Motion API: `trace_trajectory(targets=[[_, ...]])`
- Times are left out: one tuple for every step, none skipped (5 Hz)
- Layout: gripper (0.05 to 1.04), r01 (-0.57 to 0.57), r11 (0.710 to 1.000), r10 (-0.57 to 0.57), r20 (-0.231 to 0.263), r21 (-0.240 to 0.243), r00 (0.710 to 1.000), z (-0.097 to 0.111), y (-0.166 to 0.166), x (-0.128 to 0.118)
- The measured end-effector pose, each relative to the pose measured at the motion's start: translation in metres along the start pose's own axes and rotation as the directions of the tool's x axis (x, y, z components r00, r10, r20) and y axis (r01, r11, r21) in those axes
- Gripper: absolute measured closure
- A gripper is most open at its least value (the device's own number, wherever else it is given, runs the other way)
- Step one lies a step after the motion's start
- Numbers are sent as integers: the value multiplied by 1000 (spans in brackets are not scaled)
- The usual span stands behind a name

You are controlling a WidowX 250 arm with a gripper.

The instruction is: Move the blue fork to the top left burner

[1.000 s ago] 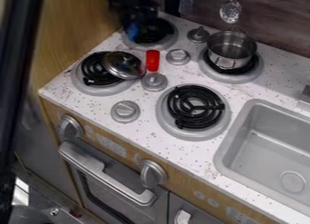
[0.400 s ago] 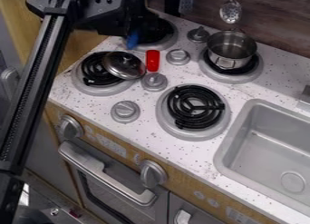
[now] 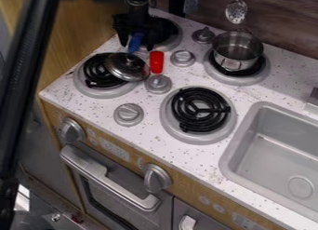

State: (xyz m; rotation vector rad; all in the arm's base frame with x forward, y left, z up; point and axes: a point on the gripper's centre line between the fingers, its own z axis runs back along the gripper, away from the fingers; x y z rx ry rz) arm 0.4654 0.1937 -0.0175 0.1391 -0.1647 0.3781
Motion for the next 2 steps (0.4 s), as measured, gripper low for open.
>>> trace_trajectory(targets=[[86,6,1000,-6,40,-14,999,36,1,-17],[86,28,1000,-28,-17,-8,999,39,5,-50]])
